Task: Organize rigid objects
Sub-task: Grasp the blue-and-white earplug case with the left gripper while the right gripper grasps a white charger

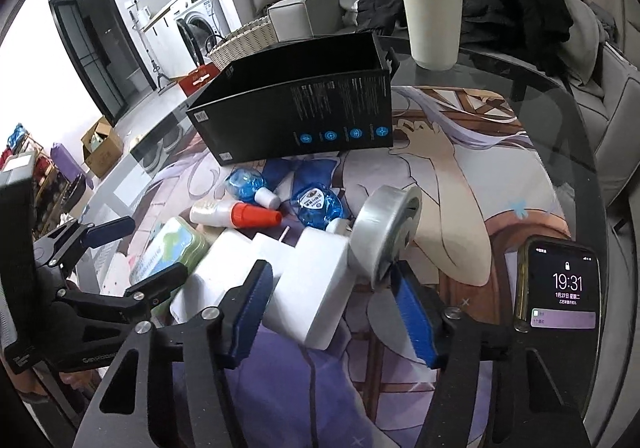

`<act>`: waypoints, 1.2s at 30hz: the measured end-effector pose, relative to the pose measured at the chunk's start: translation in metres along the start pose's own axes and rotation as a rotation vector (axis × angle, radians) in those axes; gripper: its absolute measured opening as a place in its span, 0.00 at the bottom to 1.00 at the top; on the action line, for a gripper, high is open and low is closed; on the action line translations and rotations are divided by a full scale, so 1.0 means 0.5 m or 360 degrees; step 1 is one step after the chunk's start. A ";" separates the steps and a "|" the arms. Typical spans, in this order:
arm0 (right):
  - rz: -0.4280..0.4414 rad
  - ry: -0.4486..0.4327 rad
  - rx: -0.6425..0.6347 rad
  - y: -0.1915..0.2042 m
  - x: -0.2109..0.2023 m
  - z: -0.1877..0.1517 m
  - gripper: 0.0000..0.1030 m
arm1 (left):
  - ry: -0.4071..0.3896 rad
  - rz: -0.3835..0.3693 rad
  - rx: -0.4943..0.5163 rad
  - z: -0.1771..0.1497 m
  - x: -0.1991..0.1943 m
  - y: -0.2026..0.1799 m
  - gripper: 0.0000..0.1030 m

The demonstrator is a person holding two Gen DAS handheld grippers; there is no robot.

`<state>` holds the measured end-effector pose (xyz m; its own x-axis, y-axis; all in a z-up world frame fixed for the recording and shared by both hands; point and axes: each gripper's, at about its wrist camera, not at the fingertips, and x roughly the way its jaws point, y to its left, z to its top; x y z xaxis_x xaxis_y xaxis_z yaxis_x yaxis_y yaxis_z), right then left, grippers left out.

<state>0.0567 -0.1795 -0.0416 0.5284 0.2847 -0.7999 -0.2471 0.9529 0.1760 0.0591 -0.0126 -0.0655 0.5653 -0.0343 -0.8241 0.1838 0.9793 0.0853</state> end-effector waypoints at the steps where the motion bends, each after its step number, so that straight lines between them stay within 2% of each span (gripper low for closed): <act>1: -0.0003 -0.0003 -0.0009 0.001 -0.001 -0.001 0.58 | -0.0003 0.0000 -0.0003 0.000 0.001 0.001 0.85; 3: -0.0017 -0.0009 -0.0031 0.003 -0.005 -0.002 0.55 | -0.0008 -0.0002 -0.0045 -0.002 0.004 0.006 0.88; 5: -0.0029 -0.0012 -0.0045 0.002 -0.006 -0.002 0.54 | 0.0001 -0.0011 -0.0171 -0.008 0.012 0.023 0.95; 7: -0.0045 -0.0015 -0.0061 0.002 -0.007 -0.001 0.48 | 0.0010 -0.0034 -0.0231 -0.013 0.016 0.032 0.95; 8: -0.0062 -0.0016 -0.0079 0.003 -0.008 -0.001 0.47 | 0.0061 0.0000 -0.0195 -0.015 0.024 0.029 0.97; 9: -0.0071 -0.0015 -0.0092 0.003 -0.008 -0.001 0.46 | 0.0005 0.0032 -0.0169 -0.018 0.020 0.028 0.99; 12: -0.0076 0.0022 -0.0135 0.010 -0.005 -0.007 0.39 | -0.0036 0.0090 -0.0085 -0.025 0.012 0.020 1.00; 13: -0.0070 0.0034 -0.0150 0.015 -0.003 -0.010 0.35 | -0.0044 0.0095 -0.0090 -0.028 0.010 0.023 1.00; 17: -0.0071 0.0059 -0.0250 0.043 0.002 -0.033 0.31 | -0.0038 0.0064 -0.0150 -0.034 0.008 0.041 1.00; 18: -0.0064 0.0068 -0.0255 0.044 0.005 -0.036 0.31 | -0.0032 0.0050 -0.0158 -0.034 0.008 0.044 0.99; 19: -0.0062 0.0073 -0.0254 0.043 0.008 -0.039 0.31 | -0.0022 0.0013 -0.0161 -0.032 0.007 0.044 0.90; 20: -0.0066 0.0073 -0.0253 0.041 0.010 -0.041 0.31 | -0.0014 -0.0073 -0.0149 -0.028 0.004 0.043 0.74; 22: -0.0062 0.0068 -0.0252 0.036 0.012 -0.042 0.31 | -0.0010 -0.0153 -0.0054 -0.017 -0.006 0.025 0.53; 24: -0.0052 0.0063 -0.0238 0.032 0.011 -0.041 0.31 | -0.0011 -0.0117 0.0046 -0.011 -0.012 0.008 0.53; 26: -0.0042 0.0067 -0.0216 0.027 0.011 -0.039 0.31 | -0.0012 -0.0104 0.0043 -0.015 -0.015 0.009 0.53; 30: -0.0038 0.0074 -0.0188 0.021 0.014 -0.031 0.32 | 0.0021 -0.0151 0.0024 -0.021 -0.021 0.030 0.53; 36: -0.0022 0.0082 -0.0153 0.011 0.022 -0.016 0.33 | 0.0029 -0.0144 0.0062 0.000 -0.011 -0.003 0.53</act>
<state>0.0546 -0.1719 -0.0540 0.4905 0.2637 -0.8306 -0.3182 0.9415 0.1110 0.0555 -0.0141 -0.0610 0.5305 -0.1181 -0.8394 0.2647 0.9638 0.0317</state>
